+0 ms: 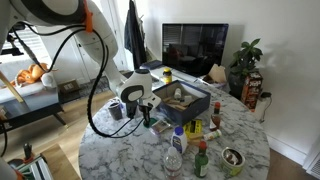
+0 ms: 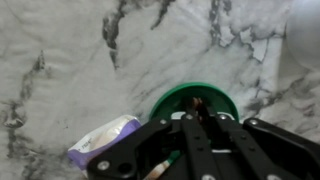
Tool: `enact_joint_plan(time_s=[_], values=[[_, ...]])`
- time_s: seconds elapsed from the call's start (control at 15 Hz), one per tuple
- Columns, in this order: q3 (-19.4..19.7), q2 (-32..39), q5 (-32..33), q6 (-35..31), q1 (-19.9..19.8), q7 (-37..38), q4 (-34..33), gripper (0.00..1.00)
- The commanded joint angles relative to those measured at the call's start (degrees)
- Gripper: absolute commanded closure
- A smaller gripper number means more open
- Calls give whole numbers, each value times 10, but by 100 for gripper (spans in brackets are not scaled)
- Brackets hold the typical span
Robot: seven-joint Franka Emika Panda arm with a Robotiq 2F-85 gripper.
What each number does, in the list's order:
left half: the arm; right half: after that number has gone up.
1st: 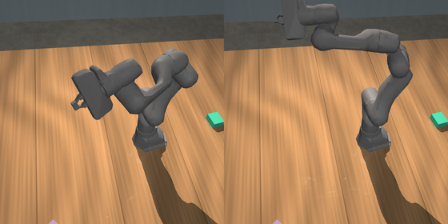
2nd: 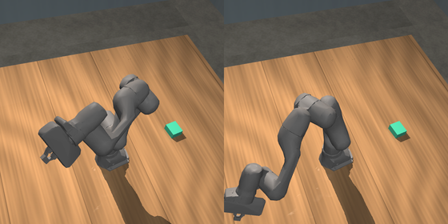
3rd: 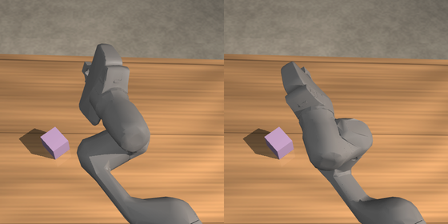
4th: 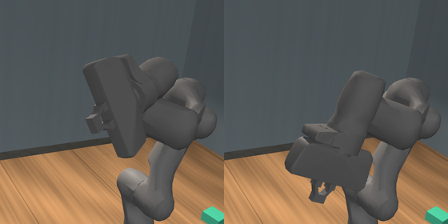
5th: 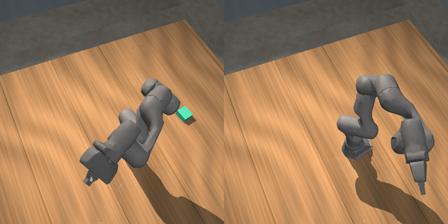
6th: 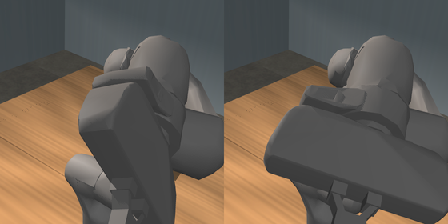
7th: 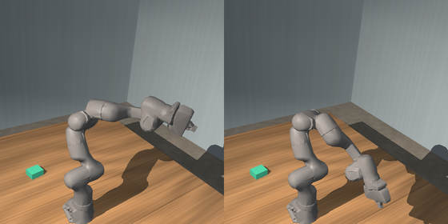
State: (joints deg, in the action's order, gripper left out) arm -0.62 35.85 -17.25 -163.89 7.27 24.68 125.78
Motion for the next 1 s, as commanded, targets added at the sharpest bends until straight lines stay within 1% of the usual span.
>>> enact_joint_plan(time_s=[0.0,0.2,0.33,0.47,0.8,0.87,0.93], values=[[19,-8,23,58,22,6,17,97],[26,-26,49,103,31,0,35,97],[27,-33,65,120,35,0,46,97],[17,-38,62,108,28,-3,54,97],[21,-51,59,71,33,7,73,97],[23,-52,60,63,35,9,76,93],[24,-53,60,53,35,11,79,73]])
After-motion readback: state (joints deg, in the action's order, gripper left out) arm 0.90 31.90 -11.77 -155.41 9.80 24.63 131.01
